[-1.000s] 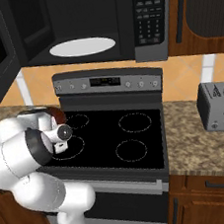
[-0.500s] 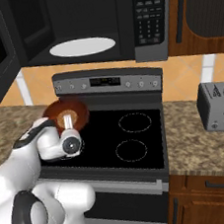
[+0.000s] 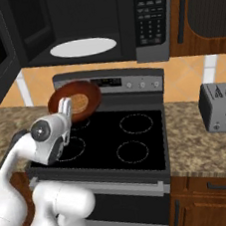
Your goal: Open the microwave, place the bowl with waffle inside the microwave, then close the microwave door and turn it on.
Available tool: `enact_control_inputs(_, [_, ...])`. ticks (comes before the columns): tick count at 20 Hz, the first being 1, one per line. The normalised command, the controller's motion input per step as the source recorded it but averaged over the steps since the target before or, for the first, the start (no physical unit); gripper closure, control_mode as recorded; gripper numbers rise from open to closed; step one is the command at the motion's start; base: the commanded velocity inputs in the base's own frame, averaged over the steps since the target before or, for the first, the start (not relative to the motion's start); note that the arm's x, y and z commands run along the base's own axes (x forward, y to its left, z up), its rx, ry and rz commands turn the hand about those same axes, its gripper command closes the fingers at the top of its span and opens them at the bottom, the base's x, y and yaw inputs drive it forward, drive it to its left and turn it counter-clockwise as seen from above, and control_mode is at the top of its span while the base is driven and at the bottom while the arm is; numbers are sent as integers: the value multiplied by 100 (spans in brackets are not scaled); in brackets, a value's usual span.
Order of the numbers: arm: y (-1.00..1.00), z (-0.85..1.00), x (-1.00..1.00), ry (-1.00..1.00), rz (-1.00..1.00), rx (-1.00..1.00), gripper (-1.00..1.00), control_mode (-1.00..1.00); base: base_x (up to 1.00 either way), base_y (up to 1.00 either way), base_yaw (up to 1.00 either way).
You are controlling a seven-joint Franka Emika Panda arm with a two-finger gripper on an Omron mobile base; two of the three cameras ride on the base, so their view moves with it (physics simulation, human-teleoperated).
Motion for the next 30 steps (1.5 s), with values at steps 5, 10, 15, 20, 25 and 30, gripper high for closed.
enact_control_inputs(5, [-100,40,-100,42,-10,-2,100,-100,0,0,0])
enact_control_inputs(10, [-57,57,-97,13,-1,1,100,-100,0,0,0])
enact_control_inputs(15, [-3,89,-68,-46,11,12,100,-100,0,0,0])
enact_control_inputs(20, [44,100,-6,-8,12,1,100,-100,0,0,0])
enact_control_inputs(25, [30,100,3,8,2,-5,100,-100,0,0,0])
enact_control_inputs(30, [6,75,14,4,0,-2,100,-100,0,0,0])
